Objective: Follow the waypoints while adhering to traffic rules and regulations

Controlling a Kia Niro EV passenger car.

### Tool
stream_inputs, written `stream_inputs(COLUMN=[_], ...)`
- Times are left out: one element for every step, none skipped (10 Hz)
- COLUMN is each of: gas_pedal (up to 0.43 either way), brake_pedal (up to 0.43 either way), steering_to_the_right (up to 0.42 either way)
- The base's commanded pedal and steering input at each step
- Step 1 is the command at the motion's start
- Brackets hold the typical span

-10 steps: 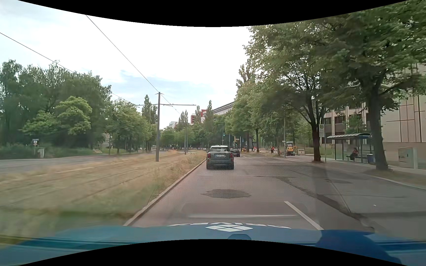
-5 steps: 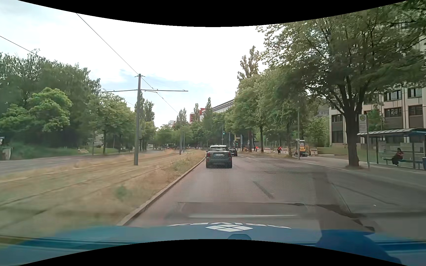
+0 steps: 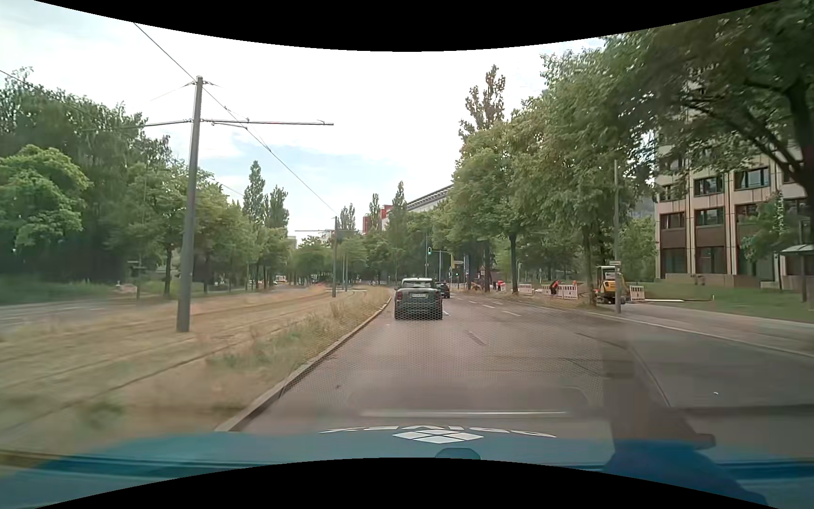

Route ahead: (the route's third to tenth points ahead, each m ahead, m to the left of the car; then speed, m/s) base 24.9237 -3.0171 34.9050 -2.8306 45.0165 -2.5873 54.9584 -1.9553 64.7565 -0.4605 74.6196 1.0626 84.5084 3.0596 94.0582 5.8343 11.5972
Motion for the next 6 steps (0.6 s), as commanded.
stream_inputs(gas_pedal=[0.209, 0.22, 0.22, 0.22, 0.22, 0.22], brake_pedal=[0.0, 0.0, 0.0, 0.0, 0.0, 0.0], steering_to_the_right=[-0.005, -0.005, -0.007, -0.01, -0.01, -0.009])
